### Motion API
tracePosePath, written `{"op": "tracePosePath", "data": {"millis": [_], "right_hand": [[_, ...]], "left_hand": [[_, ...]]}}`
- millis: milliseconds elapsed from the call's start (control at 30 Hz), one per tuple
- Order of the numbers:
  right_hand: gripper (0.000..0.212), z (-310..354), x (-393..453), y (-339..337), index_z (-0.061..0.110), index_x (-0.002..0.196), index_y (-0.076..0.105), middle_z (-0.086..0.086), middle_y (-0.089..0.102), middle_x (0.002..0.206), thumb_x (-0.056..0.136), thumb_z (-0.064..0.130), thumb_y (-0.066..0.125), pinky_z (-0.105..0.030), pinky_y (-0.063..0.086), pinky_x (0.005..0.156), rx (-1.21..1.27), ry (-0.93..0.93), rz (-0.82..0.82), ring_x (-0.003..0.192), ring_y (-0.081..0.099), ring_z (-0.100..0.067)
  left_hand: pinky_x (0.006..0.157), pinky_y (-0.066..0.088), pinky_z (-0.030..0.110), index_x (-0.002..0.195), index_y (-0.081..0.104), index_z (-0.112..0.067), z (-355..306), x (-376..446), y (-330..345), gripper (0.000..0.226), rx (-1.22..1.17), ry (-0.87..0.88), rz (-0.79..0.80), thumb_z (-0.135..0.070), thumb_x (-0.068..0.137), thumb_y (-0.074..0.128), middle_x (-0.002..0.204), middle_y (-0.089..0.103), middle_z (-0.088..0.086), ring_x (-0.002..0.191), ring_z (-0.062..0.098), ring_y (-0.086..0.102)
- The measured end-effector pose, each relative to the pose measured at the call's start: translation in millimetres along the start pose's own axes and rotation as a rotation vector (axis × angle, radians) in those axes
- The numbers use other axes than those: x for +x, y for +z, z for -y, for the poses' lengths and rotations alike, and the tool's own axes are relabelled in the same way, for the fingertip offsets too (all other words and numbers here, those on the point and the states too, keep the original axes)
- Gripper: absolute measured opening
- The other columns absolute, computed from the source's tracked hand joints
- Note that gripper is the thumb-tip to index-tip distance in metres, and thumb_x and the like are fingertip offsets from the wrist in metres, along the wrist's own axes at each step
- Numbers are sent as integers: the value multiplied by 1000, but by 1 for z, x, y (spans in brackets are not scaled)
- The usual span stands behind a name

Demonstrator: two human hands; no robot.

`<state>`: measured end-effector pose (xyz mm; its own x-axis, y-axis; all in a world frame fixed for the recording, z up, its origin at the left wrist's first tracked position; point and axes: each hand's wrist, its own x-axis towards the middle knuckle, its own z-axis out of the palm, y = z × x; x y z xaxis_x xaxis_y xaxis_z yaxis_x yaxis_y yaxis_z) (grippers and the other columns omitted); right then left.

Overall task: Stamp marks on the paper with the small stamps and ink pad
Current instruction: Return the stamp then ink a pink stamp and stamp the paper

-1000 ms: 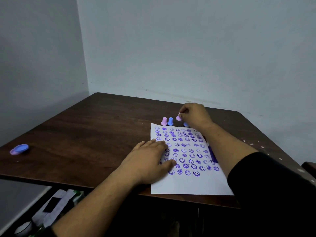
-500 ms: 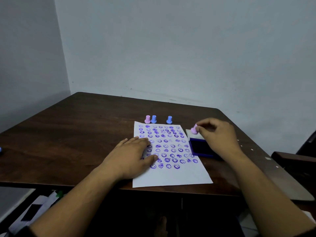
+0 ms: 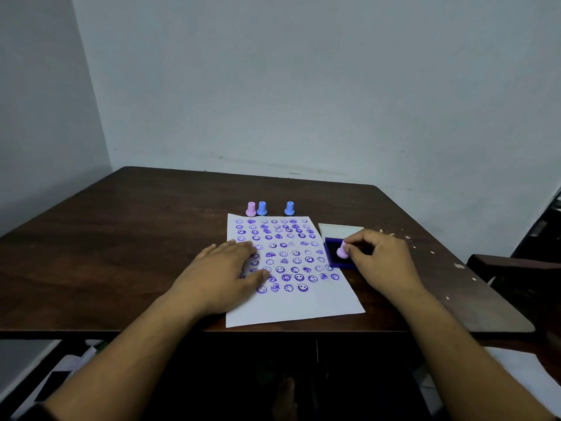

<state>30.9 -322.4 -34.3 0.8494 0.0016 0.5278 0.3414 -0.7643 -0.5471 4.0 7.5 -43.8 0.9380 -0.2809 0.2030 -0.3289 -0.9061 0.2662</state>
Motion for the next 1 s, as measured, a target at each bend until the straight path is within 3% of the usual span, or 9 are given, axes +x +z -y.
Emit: {"op": "tracePosePath", "data": {"millis": [167,267,367,500,667,867,1000], "right_hand": [[33,5,0,-2,53,71,69,55,61,83,91,29,80,-10,44,70,-70,14,30,90,63,16],[24,2,2,-2,50,74,73,39,70,83,90,32,79,-23,51,69,-52,38,36,87,68,2],[3,3,1,-1,39,91,80,23,77,96,89,39,81,-30,55,74,-57,64,34,90,70,-6],[3,2,1,2,37,91,79,18,79,97,89,37,83,-35,58,79,-69,60,18,91,70,-11],[10,3,-1,3,40,85,78,23,72,86,89,34,84,-32,57,76,-46,57,15,89,71,-10],[3,6,-2,3,33,90,80,15,80,96,91,31,82,-39,61,80,-52,61,3,90,72,-11],[6,8,-3,1,35,90,78,14,80,97,92,31,81,-34,59,80,-55,69,19,92,71,-9]], "left_hand": [[121,19,40,148,40,-34,0,0,-1,84,4,2,9,-84,82,27,157,39,-14,146,9,28],[121,19,40,148,41,-33,-1,-1,-1,83,5,3,9,-83,83,28,157,39,-13,145,8,29],[121,18,40,149,40,-33,-2,-1,-2,82,6,-2,25,-82,84,30,158,38,-12,145,9,29],[121,18,40,149,40,-33,-2,-1,-2,81,9,-1,23,-82,85,30,158,39,-12,145,9,29],[121,19,41,148,40,-33,-1,-1,-2,84,5,-2,22,-83,83,28,157,40,-13,145,9,30],[119,24,43,147,42,-32,-2,-1,-2,83,4,4,5,-83,83,28,154,44,-12,140,10,36],[119,24,43,147,42,-32,-2,-1,-2,79,0,7,5,-81,85,31,152,45,-11,139,10,39]]}}
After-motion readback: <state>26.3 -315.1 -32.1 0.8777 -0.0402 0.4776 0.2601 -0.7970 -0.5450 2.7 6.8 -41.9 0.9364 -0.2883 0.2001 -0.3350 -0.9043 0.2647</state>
